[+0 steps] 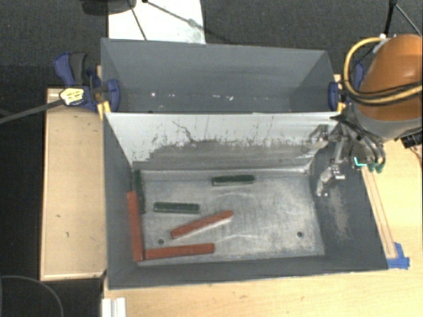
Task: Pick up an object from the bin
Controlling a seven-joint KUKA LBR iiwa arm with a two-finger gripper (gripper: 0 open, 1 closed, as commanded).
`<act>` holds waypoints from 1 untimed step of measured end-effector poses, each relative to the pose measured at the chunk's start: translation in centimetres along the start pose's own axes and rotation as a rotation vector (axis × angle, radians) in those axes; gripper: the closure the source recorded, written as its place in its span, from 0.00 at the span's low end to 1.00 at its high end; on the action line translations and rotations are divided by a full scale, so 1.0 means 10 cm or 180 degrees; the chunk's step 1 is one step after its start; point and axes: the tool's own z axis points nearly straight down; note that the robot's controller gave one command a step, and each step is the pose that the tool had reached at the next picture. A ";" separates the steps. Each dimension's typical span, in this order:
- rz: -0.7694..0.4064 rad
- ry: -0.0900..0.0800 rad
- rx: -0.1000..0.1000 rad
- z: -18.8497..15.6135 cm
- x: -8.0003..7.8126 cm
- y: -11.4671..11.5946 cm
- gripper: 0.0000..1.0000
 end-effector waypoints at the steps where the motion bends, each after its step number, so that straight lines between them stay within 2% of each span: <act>1: -0.0007 -0.0026 0.0003 -0.04 -0.02 0.00 0.00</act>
Offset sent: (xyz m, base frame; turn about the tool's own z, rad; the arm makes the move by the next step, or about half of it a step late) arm -0.0206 0.0680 -0.0865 -0.1083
